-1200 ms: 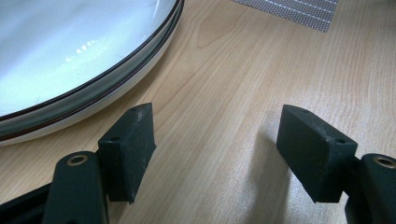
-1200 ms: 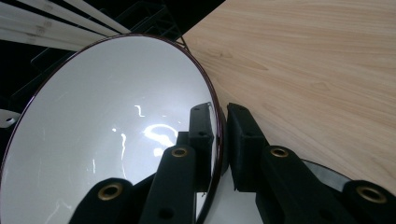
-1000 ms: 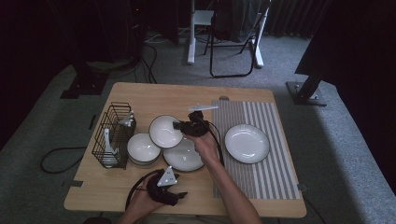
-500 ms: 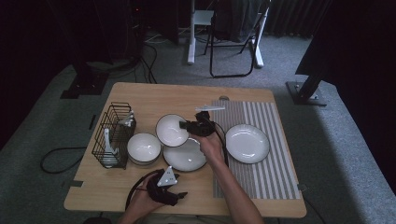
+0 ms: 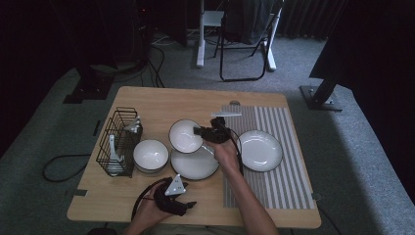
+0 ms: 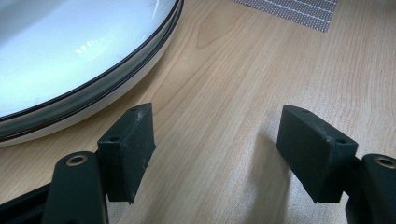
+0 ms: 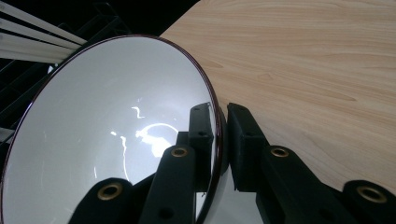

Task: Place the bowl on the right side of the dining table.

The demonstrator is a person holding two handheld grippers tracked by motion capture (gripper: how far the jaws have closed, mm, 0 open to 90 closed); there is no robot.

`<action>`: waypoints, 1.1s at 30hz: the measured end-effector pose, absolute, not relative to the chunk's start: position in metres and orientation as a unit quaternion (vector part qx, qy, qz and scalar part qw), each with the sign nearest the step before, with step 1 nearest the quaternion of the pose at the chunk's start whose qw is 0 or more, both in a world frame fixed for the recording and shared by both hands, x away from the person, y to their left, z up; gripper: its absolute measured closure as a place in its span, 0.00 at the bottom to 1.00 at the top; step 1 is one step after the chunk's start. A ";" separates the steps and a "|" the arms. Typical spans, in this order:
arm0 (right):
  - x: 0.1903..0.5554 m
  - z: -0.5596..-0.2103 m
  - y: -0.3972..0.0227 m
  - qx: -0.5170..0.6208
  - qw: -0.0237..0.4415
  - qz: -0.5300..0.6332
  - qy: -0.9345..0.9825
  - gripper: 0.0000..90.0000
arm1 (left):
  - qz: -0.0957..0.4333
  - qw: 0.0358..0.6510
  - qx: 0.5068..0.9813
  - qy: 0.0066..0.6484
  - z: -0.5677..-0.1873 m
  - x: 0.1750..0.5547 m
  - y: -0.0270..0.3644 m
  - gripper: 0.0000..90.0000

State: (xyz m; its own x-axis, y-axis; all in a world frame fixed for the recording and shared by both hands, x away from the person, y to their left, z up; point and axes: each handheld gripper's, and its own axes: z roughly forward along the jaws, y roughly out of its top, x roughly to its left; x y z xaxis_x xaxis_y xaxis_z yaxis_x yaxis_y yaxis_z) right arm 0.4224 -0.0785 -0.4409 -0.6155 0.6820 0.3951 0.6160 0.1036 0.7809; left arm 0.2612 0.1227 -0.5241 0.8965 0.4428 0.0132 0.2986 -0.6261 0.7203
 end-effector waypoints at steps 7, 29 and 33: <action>0.423 -0.445 -0.087 0.445 0.030 0.509 0.737 0.90 | 0.095 0.379 0.897 0.206 -0.524 0.261 0.123 0.32; 0.425 -0.454 -0.117 0.474 0.022 0.517 0.713 0.90 | 0.096 0.378 0.898 0.205 -0.524 0.261 0.123 0.32; 0.425 -0.456 -0.122 0.479 0.023 0.515 0.711 0.90 | 0.096 0.378 0.898 0.205 -0.524 0.261 0.123 0.32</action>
State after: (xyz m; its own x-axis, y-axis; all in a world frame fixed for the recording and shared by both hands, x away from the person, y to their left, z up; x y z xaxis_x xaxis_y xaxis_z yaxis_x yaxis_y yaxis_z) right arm 0.4246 -0.1224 -0.4557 -0.5410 0.7040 0.4602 0.6561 0.0109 0.7546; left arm 0.2614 0.1230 -0.5239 0.8979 0.4400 0.0168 0.2955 -0.6304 0.7178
